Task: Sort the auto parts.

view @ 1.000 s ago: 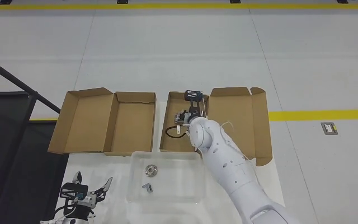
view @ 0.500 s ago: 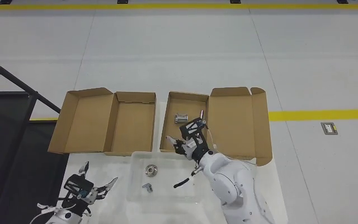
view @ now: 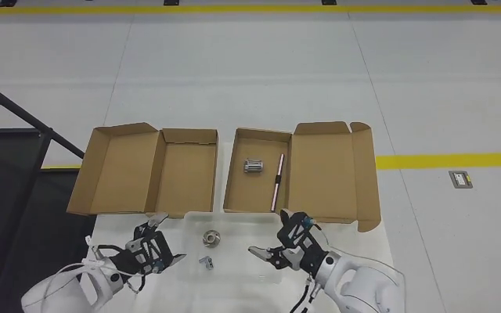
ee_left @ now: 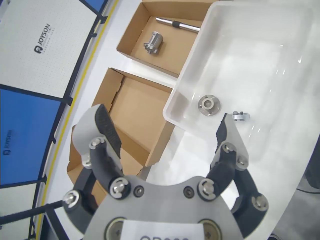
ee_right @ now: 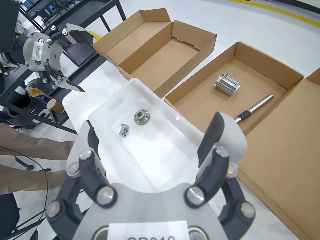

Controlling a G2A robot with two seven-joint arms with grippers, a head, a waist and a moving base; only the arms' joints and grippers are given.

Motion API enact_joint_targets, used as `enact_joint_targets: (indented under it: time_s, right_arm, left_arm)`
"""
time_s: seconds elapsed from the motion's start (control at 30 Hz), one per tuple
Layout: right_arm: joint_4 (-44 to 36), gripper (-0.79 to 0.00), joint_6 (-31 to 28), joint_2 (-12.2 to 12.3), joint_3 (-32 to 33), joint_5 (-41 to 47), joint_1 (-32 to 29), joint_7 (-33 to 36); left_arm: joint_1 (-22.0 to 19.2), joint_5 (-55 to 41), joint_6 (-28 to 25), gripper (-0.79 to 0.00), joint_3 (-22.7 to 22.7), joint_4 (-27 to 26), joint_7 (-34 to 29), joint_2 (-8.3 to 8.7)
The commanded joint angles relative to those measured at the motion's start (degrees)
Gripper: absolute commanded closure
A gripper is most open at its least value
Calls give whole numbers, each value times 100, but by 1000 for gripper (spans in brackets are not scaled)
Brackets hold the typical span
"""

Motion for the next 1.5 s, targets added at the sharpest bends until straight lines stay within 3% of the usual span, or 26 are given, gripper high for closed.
enact_joint_targets:
  time_s: [0.0, 0.3, 0.37, 0.57, 0.7, 0.87, 1.07, 1.47]
  right_arm:
    - [5, -785, 3, -1, -4, 2, 7, 1]
    - [5, -785, 3, -1, -4, 2, 7, 1]
    - [9, -785, 19, 0, -3, 3, 2, -24]
    - [-76, -785, 373, 54, 176, -18, 25, -630]
    - [-111, -785, 577, 103, 447, -38, 43, -695]
    - [-364, -785, 748, 183, 779, -342, -126, -707]
    - [-909, -785, -61, 345, 1473, -526, -654, -728]
    - [-909, -785, -61, 345, 1473, -526, -654, -728]
  left_arm:
    - [21, -8, 27, -785, -10, 0, 18, -2]
    - [21, -8, 27, -785, -10, 0, 18, -2]
    - [69, 41, -171, -785, 121, 11, -5, 7]
    - [-735, 230, -917, -785, 421, 383, -516, 100]
    - [-1332, 166, -917, -785, 1009, 747, -646, 276]
    - [-2280, -201, -917, -785, 2177, 1342, -873, 678]
    - [-3477, -1232, -917, -785, 3656, 1842, -1934, 1118]
    - [-3462, -1309, -836, -785, 3772, 1843, -1994, 1137]
